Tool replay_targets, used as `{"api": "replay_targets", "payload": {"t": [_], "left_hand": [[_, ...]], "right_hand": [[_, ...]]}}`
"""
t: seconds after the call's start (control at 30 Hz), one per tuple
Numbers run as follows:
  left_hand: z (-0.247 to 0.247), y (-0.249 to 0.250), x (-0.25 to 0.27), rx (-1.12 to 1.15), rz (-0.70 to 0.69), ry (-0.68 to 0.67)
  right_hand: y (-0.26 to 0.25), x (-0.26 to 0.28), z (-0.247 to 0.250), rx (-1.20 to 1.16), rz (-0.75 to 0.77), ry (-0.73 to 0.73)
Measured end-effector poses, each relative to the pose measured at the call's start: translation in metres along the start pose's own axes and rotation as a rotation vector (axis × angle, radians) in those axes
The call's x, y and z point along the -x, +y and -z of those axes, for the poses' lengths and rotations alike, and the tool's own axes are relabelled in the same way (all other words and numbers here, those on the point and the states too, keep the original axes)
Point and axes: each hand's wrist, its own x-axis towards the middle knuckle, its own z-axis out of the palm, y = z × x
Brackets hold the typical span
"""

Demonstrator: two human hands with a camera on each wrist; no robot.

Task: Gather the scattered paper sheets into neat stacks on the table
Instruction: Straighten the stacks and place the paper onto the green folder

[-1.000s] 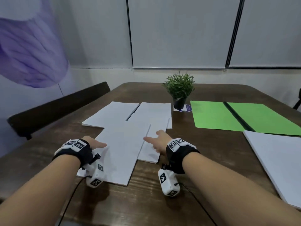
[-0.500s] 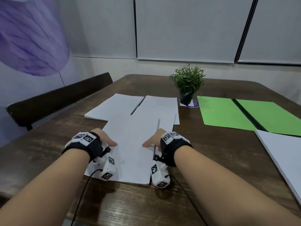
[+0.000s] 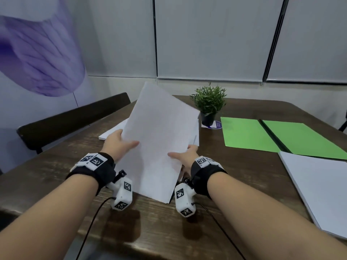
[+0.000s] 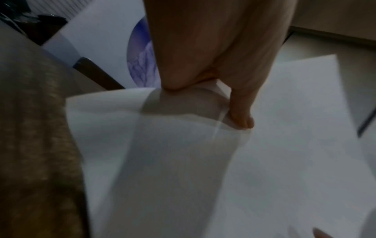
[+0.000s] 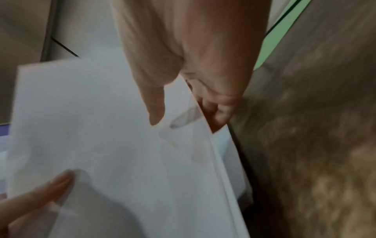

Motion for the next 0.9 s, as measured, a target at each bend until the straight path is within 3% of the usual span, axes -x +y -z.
{"api": "replay_targets", "payload": {"t": [0.2, 0.43, 0.63, 0.77, 0.9], "left_hand": [[-0.047, 0.078, 0.019, 0.298, -0.187, -0.027], [-0.133, 0.143, 0.057, 0.483, -0.351, -0.104], [-0.181, 0.154, 0.093, 0.600, -0.292, -0.199], [-0.198, 0.159, 0.095, 0.560, -0.308, -0.206], [-0.208, 0.164, 0.091, 0.519, -0.363, -0.120]], "right_hand": [[-0.038, 0.005, 0.078, -0.216, 0.275, 0.208], [-0.083, 0.076, 0.183, -0.226, 0.521, 0.412], [-0.051, 0.096, 0.236, -0.130, 0.520, 0.413], [-0.043, 0.095, 0.251, -0.115, 0.506, 0.391], [-0.050, 0.093, 0.252, -0.071, 0.551, 0.456]]}}
